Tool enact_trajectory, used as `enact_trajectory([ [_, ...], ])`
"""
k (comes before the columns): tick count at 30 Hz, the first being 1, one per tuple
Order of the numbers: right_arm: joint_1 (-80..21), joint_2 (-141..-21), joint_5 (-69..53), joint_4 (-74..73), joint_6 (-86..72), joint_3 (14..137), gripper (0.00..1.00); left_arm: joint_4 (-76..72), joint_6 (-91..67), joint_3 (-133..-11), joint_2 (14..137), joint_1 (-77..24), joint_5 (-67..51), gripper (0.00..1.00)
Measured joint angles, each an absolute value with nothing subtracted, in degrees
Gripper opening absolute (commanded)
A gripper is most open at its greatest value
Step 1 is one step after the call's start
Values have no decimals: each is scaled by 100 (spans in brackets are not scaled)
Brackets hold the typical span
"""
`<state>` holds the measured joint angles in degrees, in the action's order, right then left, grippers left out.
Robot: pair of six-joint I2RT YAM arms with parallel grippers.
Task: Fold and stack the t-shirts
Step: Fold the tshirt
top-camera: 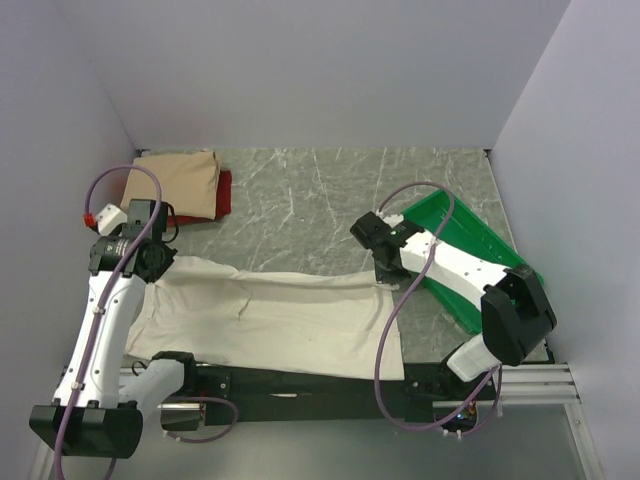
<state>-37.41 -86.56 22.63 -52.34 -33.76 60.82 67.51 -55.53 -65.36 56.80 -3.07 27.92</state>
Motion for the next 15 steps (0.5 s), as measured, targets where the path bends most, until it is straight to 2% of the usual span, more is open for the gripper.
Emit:
enact_trajectory([
  [15, -4370, -8567, 2582, -5518, -3955, 5800, 0, 7046, -5734, -6263, 5496, -270, 3013, 0],
])
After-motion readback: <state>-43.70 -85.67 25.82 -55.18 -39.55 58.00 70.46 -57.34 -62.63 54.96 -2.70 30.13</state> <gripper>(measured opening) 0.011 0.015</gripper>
